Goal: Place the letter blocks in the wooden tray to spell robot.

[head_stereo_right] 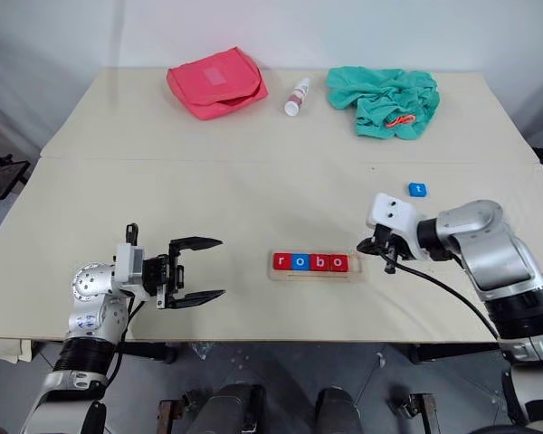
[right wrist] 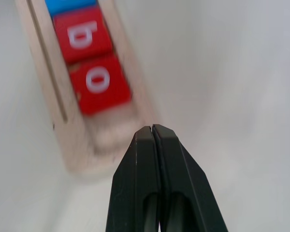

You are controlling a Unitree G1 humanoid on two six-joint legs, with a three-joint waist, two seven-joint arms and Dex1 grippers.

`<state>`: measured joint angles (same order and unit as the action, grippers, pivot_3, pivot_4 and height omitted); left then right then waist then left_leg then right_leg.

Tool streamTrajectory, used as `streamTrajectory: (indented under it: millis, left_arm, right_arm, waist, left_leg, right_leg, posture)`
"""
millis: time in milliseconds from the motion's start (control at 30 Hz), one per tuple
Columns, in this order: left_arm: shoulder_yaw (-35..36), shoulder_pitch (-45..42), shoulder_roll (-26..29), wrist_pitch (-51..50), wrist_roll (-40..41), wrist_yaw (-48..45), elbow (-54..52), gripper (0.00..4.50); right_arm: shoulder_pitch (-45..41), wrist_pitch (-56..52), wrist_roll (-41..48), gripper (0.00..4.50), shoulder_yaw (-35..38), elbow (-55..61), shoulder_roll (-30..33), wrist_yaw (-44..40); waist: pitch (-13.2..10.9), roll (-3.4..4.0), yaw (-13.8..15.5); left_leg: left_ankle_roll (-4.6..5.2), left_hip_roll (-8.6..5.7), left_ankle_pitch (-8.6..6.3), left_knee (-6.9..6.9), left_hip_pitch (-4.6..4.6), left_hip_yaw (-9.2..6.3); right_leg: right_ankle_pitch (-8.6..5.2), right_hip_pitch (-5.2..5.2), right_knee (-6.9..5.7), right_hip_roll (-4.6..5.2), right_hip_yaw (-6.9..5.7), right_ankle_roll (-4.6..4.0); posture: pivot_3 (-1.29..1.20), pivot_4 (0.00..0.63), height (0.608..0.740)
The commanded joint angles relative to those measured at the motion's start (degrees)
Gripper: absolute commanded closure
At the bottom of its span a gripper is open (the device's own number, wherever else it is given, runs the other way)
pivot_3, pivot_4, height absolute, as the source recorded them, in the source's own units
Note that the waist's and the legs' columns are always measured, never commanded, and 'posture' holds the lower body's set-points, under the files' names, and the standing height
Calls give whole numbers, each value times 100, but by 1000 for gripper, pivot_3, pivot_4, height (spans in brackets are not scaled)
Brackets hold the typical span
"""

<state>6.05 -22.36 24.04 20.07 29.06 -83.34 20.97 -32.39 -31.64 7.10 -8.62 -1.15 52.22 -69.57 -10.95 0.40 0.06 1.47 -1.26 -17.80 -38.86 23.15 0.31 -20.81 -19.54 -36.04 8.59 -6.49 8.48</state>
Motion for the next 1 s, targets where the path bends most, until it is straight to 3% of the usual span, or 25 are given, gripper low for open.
streamTrajectory:
  millis: [33, 333, 433, 700, 1000]
  left_arm:
    - [32, -86, -10, 93, 49, -12, -4, 0]
    - [58, -186, 9, 80, 64, -117, 132, 0]
    - [67, -257, 26, 82, 63, -177, 242, 0]
    - [67, -339, 30, 38, 66, -262, 337, 0]
    - [60, -447, 51, 5, 62, -322, 406, 0]
  right_arm:
    - [228, -381, 319, 3949, 785, 338, 211, 306]
    - [1275, -722, 771, 905, 2281, 671, 205, 1088]
    - [1734, -945, 1030, 25, 3074, 872, -140, 1645]
    - [2334, -1077, 1436, 25, 3991, 1102, -598, 2432]
    - [2488, -1019, 1671, 25, 4058, 1083, -693, 2805]
  waist:
    - [0, 0, 1]
    - [0, 0, 40]
    - [0, 0, 73]
    - [0, 0, 132]
    - [0, 0, 128]
  left_leg:
    - [0, 0, 0, 0, 0, 2]
    - [0, 0, 0, -2, 0, 4]
    - [0, 0, 0, -2, 0, 8]
    - [0, 1, 0, -4, -2, 11]
    - [1, 0, 0, -4, -2, 13]
  right_leg:
    - [0, 0, 1, 1, 1, 0]
    - [0, 1, 1, 1, 2, 0]
    - [0, 2, 0, 1, 3, 0]
    - [0, 2, 0, 0, 7, 0]
    - [0, 2, 0, 0, 9, 0]
  posture:
    - [0, 150, 740]
    - [0, 150, 740]
    - [0, 150, 740]
    - [0, 150, 740]
    - [0, 150, 740]
